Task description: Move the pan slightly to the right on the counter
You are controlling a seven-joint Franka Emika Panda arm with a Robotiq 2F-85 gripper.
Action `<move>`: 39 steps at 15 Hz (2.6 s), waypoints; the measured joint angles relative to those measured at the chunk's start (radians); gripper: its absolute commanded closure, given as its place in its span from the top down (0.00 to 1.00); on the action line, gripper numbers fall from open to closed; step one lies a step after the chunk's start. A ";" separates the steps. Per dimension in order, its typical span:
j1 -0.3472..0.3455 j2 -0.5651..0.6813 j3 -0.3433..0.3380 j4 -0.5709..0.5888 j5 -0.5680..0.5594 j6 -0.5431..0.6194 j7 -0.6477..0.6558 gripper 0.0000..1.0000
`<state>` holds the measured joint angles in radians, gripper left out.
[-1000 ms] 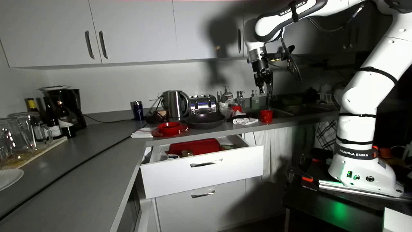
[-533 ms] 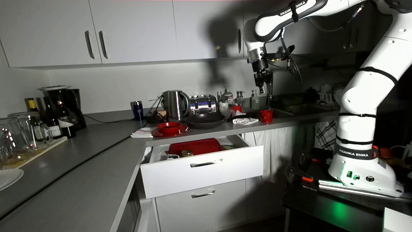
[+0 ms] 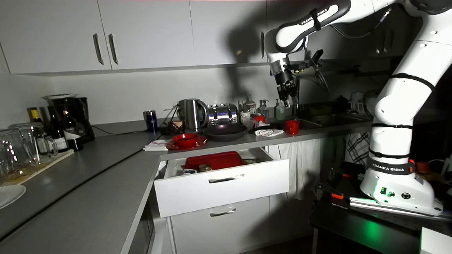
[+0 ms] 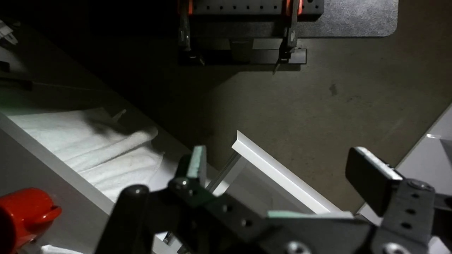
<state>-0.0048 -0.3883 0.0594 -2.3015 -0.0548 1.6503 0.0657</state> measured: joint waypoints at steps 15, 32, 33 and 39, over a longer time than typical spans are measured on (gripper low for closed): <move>0.000 0.170 -0.025 0.056 -0.186 0.218 -0.222 1.00; 0.035 0.446 -0.009 0.324 -0.414 0.266 -0.490 1.00; 0.042 0.465 -0.004 0.341 -0.439 0.259 -0.502 1.00; 0.062 0.568 0.011 0.441 -0.522 0.240 -0.578 1.00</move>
<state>0.0575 0.1799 0.0703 -1.8602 -0.5769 1.8906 -0.5119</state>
